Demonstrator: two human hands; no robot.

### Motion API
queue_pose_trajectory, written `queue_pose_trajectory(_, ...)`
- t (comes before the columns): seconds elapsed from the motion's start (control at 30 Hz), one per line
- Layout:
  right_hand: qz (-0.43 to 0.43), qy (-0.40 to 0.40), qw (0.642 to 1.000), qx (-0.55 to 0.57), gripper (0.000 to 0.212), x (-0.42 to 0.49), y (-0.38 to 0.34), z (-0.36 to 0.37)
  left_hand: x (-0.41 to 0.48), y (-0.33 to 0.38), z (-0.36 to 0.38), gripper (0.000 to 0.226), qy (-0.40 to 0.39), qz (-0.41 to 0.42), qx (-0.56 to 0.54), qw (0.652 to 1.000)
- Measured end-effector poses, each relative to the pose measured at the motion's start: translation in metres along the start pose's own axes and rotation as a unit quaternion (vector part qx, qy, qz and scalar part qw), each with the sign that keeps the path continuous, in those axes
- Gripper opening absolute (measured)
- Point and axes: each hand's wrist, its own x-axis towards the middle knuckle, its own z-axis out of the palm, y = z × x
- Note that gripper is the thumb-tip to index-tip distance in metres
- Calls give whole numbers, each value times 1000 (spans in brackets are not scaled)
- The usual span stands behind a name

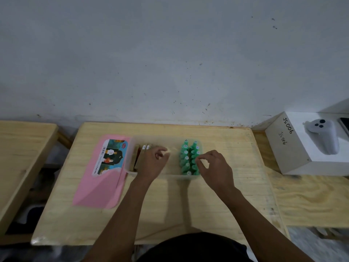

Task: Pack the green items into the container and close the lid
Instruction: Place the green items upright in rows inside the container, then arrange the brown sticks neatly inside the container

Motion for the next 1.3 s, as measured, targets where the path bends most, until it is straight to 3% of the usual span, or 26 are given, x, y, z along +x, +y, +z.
queue_pose_trajectory(0.1,-36,4,999,11,18,6,-21,2,5,-17,-30,38,154,-41,107,982)
queue_pose_trajectory(0.17,-67,-3,997,25,18,9,-38,8,6,-32,-47,46,194,-106,123,968)
queue_pose_trajectory(0.23,-102,-20,994,45,17,13,-55,15,9,-46,-59,42,169,-133,113,970)
queue_pose_trajectory(0.33,-119,-131,983,44,21,20,-75,34,12,-50,-67,30,118,-130,96,980)
queue_pose_trajectory(0.43,-90,-234,967,36,26,30,-87,55,13,-45,-73,28,105,-123,87,983)
queue_pose_trajectory(0.57,-54,-305,951,10,27,42,-101,82,18,-52,-80,28,68,-139,72,985)
queue_pose_trajectory(0.93,39,-284,957,-41,29,62,-123,116,36,-68,-94,25,-6,-250,-97,963)
queue_pose_trajectory(1.3,124,-273,954,-11,42,62,-144,132,38,-67,-96,22,-28,-252,-99,962)
